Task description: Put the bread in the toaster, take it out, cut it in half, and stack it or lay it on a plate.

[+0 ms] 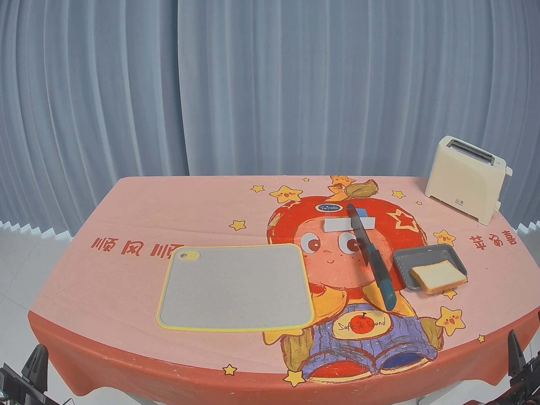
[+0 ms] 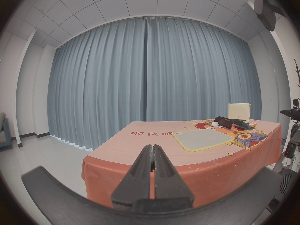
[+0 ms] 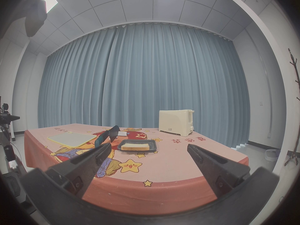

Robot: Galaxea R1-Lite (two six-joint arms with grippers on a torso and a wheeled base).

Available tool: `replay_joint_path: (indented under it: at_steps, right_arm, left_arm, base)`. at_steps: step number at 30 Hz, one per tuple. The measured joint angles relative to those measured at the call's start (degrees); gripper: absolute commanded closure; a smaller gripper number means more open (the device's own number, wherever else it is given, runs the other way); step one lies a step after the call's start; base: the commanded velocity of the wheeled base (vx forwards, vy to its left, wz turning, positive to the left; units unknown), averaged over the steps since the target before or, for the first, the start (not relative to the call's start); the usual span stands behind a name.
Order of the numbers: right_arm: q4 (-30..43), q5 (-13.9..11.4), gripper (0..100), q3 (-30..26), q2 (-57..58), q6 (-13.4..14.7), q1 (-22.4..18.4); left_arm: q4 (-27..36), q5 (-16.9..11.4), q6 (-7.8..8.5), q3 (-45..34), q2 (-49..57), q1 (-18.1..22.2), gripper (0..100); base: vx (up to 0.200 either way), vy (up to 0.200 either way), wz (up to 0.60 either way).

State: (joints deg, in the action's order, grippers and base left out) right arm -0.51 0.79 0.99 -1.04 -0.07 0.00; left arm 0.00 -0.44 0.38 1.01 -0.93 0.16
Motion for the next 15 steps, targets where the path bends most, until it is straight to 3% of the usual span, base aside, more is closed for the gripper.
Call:
replay_joint_path:
  at_steps: [15]
  right_arm:
    - [0.02,-0.01,0,0.02,0.00,0.00,0.00]
  left_arm:
    - [0.00,0.00,0.00,0.00,0.00,0.00,100]
  base:
    - [0.000,0.000,0.00]
